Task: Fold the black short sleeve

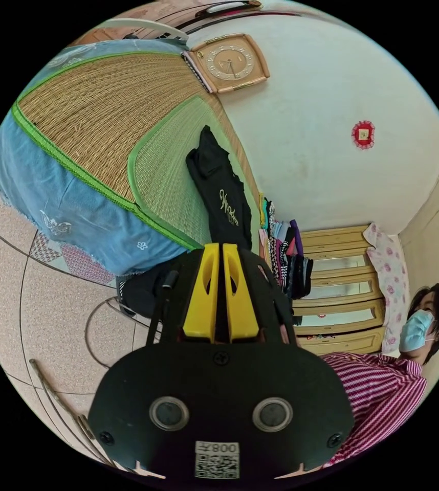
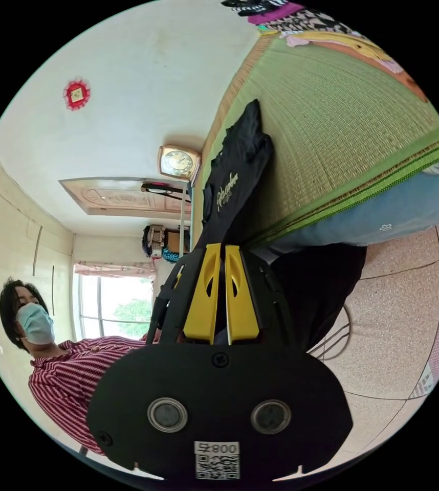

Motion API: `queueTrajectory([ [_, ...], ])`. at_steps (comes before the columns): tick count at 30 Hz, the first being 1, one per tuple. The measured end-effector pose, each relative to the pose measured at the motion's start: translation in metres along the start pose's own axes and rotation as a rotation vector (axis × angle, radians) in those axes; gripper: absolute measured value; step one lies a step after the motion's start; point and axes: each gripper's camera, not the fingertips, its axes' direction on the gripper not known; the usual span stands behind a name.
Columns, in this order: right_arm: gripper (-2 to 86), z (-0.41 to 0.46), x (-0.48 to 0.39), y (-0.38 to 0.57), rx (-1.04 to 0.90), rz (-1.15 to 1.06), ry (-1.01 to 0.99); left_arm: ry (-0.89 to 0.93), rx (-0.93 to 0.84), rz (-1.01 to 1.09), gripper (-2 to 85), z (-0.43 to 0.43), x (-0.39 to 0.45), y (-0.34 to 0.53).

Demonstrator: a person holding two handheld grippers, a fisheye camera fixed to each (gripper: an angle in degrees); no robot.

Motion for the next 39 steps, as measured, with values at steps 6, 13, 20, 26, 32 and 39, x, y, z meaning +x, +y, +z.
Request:
queueTrajectory([
  [6,1.1,-0.029,-0.015,0.021,0.017,-0.048,-0.028,0.074,0.001,0.042,0.8,-0.013,-0.019,0.030],
  [13,1.1,-0.059,-0.022,0.045,0.032,-0.072,-0.044,0.188,0.013,0.087,0.8,-0.026,-0.047,0.067],
  [20,1.2,-0.081,-0.027,0.062,0.044,-0.085,-0.054,0.281,0.036,0.098,0.8,-0.033,-0.080,0.098],
  [26,1.2,-0.095,-0.030,0.073,0.048,-0.095,-0.046,0.325,0.040,0.112,0.9,-0.032,-0.102,0.118],
  [32,1.2,-0.104,-0.028,0.080,0.062,-0.092,-0.057,0.354,0.044,0.117,0.8,-0.032,-0.122,0.133],
  [39,1.2,-0.115,-0.031,0.086,0.072,-0.103,-0.060,0.387,0.056,0.123,0.8,-0.032,-0.139,0.142],
])
